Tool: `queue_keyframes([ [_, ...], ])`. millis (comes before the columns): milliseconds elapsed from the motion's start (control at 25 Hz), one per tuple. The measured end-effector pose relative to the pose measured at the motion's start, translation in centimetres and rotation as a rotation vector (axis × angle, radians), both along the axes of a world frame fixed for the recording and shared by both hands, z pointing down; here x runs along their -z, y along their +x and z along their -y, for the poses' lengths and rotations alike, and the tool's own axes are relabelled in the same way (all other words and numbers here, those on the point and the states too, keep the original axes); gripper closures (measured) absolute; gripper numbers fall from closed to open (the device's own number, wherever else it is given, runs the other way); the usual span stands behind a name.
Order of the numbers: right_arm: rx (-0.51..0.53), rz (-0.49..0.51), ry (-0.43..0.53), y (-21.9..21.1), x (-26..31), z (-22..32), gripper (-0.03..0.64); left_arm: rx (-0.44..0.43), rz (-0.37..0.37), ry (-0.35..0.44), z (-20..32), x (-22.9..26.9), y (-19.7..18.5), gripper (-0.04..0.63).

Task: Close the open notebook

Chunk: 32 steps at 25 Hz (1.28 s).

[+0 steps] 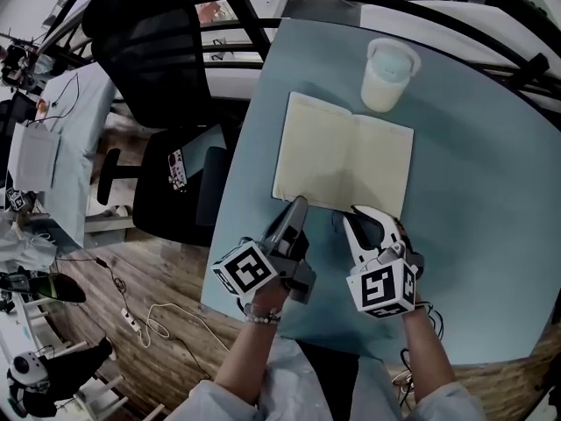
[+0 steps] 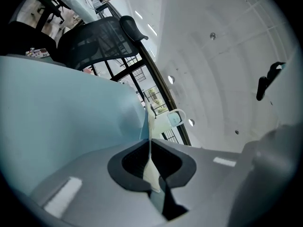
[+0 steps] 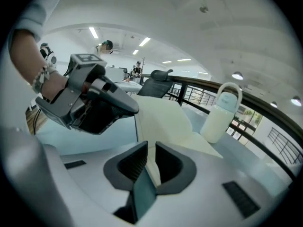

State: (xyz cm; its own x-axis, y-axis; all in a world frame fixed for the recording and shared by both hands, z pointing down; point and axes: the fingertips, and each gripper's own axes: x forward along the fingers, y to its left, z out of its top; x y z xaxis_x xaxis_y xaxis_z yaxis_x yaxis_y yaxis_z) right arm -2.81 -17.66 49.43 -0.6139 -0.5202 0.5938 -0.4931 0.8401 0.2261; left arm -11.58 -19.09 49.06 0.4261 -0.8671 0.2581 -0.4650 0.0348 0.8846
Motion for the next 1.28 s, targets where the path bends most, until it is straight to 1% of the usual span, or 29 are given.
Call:
queue_keyframes([
  [160,-0.11,0.055,-0.003,2.3,1.7,0.3,0.586,-0.047,0.104,0.03,0.1,0.5,0.5,0.576],
  [280,-0.184,0.112,-0.025,4.0,2.6,0.1,0.589,-0.095,0.204,0.052,0.0,1.4,1.6,0.576],
  [360,-0.218,0.139,-0.033,5.0,3.1,-0.1,0.591,-0.131,0.269,0.069,0.0,1.8,2.5,0.575],
  [560,-0.293,0.164,-0.039,7.4,3.8,-0.5,0.592,-0.231,0.404,0.114,-0.1,2.9,4.9,0.575],
  [720,-0.332,0.17,-0.039,8.8,3.8,-1.0,0.592,-0.298,0.468,0.134,-0.3,3.0,6.3,0.575],
  [960,-0.384,0.169,-0.037,11.1,3.7,-1.4,0.6,-0.389,0.539,0.144,-0.6,2.7,8.5,0.575],
  [1280,-0.457,0.189,-0.04,14.0,4.0,-1.7,0.601,-0.541,0.674,0.155,-0.9,1.2,12.0,0.575],
])
